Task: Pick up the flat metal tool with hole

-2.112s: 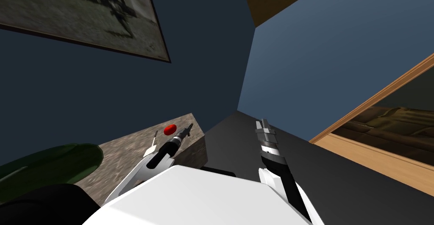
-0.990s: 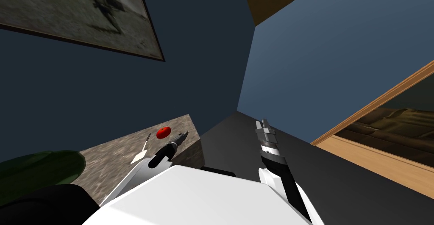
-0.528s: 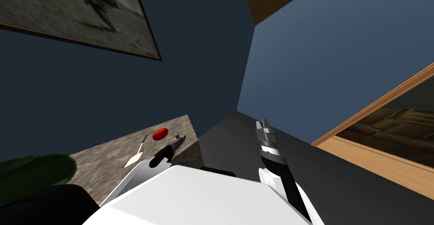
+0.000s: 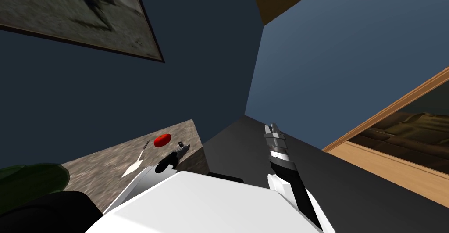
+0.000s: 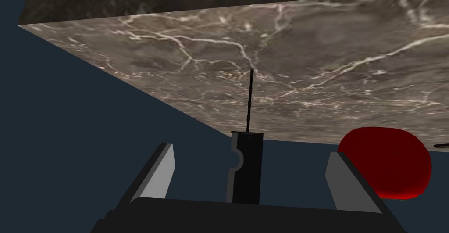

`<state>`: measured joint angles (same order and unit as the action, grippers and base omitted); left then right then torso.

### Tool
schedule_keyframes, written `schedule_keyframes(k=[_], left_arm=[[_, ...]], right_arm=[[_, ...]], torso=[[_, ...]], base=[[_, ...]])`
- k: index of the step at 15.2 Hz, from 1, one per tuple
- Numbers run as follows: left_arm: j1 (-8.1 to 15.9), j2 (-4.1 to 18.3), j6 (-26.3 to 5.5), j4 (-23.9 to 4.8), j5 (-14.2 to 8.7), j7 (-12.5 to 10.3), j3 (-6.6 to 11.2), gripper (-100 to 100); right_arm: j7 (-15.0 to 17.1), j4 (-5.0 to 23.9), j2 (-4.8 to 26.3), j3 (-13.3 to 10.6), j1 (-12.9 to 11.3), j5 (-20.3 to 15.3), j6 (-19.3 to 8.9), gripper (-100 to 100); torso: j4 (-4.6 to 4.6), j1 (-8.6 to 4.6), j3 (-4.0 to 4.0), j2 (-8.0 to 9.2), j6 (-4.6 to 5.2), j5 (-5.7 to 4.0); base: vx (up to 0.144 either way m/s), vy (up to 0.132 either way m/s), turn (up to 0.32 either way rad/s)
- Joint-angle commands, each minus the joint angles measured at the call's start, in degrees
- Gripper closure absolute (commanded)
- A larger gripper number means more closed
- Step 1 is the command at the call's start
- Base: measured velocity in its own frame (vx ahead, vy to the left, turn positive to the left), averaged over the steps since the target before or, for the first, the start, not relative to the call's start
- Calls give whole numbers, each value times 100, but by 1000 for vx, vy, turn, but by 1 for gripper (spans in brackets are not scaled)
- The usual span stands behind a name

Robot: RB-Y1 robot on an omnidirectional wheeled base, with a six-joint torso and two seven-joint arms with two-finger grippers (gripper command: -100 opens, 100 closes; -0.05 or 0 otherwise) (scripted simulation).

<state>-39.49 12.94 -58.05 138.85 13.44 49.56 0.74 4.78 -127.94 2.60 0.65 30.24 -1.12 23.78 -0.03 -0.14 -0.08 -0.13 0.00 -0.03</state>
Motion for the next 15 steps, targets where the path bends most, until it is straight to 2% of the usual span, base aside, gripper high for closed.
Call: schedule_keyframes(k=[1,2,6,7,8,12,13,15], left_arm=[[0,0,0,0,0,0,0,-100],[110,19,45,-210,-19,-58,92,-100],[278,55,147,-523,-59,-164,235,-100],[228,51,111,-427,-57,-123,195,-100],[242,53,125,-453,-57,-135,204,100],[240,56,125,-451,-53,-132,207,100],[138,25,62,-262,-25,-75,116,100],[53,7,11,-106,-5,-22,45,100]], right_arm=[[0,0,0,0,0,0,0,0],[0,0,0,0,0,0,0,0],[0,0,1,0,-1,0,0,0],[0,0,1,0,-1,0,0,0],[0,0,1,0,-1,0,0,0],[0,0,0,0,0,0,0,0],[0,0,0,0,0,0,0,0],[0,0,0,1,0,0,0,0]], torso=[[0,0,0,0,0,0],[0,4,1,3,0,0],[4,23,10,17,2,5],[4,24,10,18,2,5],[4,22,10,18,0,5],[3,17,7,13,1,7],[3,17,7,12,1,7],[3,10,7,11,-4,6]], base=[[17,-19,3],[1,-4,-89],[-15,14,-107],[-10,12,-32],[-3,5,-1],[0,0,0],[9,-5,101],[17,-15,139]])
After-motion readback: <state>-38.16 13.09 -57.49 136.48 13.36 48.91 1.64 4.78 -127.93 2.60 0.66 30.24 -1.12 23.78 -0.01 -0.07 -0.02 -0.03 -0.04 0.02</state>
